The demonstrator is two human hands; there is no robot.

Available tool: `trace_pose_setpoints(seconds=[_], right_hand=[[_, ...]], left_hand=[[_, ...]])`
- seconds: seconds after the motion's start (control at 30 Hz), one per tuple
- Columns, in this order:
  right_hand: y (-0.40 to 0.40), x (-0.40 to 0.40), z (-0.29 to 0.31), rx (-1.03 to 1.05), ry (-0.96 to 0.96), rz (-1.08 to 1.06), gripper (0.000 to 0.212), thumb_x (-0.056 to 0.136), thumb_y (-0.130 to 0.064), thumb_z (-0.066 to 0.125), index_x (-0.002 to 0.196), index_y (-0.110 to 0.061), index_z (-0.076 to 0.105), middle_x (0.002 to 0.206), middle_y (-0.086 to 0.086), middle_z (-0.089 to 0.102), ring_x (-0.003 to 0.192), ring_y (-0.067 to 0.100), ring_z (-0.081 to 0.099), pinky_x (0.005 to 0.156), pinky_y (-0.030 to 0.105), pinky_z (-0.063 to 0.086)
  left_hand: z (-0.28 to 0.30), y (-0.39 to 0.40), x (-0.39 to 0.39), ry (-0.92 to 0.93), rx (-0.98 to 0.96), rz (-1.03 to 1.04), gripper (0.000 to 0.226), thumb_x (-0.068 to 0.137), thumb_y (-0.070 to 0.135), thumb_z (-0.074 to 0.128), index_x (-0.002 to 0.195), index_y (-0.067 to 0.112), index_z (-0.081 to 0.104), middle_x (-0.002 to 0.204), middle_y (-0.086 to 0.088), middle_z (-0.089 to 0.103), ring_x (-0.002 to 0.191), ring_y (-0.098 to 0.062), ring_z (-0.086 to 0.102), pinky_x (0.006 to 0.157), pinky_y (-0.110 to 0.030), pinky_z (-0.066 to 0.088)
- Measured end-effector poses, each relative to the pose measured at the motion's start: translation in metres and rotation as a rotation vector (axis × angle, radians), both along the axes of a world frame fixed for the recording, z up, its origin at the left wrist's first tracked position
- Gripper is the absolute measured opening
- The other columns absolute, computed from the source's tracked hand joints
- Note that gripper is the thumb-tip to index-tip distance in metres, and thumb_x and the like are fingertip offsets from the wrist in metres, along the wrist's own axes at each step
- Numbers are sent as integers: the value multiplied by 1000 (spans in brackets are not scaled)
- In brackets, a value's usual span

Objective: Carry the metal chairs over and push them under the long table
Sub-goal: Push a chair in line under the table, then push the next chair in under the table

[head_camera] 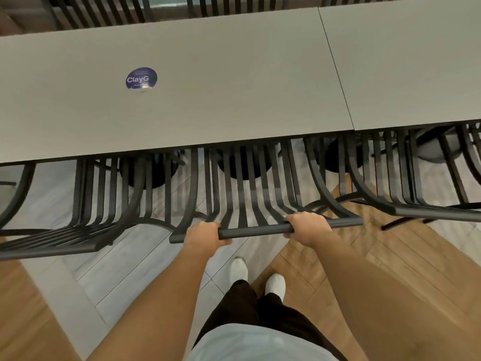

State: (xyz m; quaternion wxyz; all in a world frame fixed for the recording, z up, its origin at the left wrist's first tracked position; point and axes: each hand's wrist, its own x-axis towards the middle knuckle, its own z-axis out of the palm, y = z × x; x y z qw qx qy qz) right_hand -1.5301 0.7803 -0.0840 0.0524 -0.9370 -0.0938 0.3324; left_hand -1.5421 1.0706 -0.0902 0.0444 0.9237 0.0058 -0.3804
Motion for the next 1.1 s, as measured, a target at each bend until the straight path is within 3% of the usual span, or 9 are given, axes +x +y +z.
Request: trace_pose_setpoints(seconds=[0.1,0.23,0.37,0.5,0.63,0.83,1.0,1.1], right_hand=[[-1,4,11,39,112,-71,44,87,-56,69,121,-29,63,101,-6,64,93,15,62,86,37,55],[-12,1,31,82,115,-237,76,80,-79,59,135,-26,57,116,-3,66,105,19,62,93,40,53],[-45,-3,50,106,26,-400,69,92,-76,41,132,-23,62,112,1,68,102,21,63,90,41,54],[-91,-11,67,91,-58,-494,54,97,-67,44,124,-24,64,106,-1,68,96,19,63,86,40,55],[-152,-22,79,92,-127,-520,51,98,-64,45,123,-23,64,112,1,68,100,21,62,84,39,53],[-263,-41,83,87,-211,-505,52,97,-66,45,122,-24,63,117,1,66,103,23,61,84,42,52],[-360,-56,86,57,-177,-491,61,94,-70,46,134,-26,58,120,-1,62,104,22,60,84,40,52],[-411,-60,87,28,-155,-477,66,93,-71,47,139,-25,56,125,0,62,111,23,59,90,42,52]], left_hand=[[10,-3,6,71,-116,14,94,79,78,63,155,29,39,129,-4,61,106,-20,63,94,-39,55],[27,-27,21,24,-221,-50,91,85,83,47,156,29,36,133,-7,62,102,-19,66,92,-40,56],[47,-67,41,-65,-255,-157,66,100,67,39,147,22,49,128,-9,64,108,-24,65,95,-41,54],[67,-118,53,-136,-291,-260,52,106,53,41,143,19,55,130,-8,66,117,-25,61,98,-41,51],[80,-179,53,-183,-345,-324,41,107,45,44,135,19,61,118,-4,70,107,-22,65,93,-41,54],[89,-294,43,-258,-392,-312,42,107,44,44,138,21,61,121,-3,70,101,-20,67,91,-40,55],[88,-390,20,-232,-409,-274,43,107,47,43,137,23,62,122,-2,70,106,-21,65,92,-42,55],[85,-437,12,-251,-414,-264,44,107,48,43,140,24,60,125,-1,69,101,-19,65,85,-37,55]])
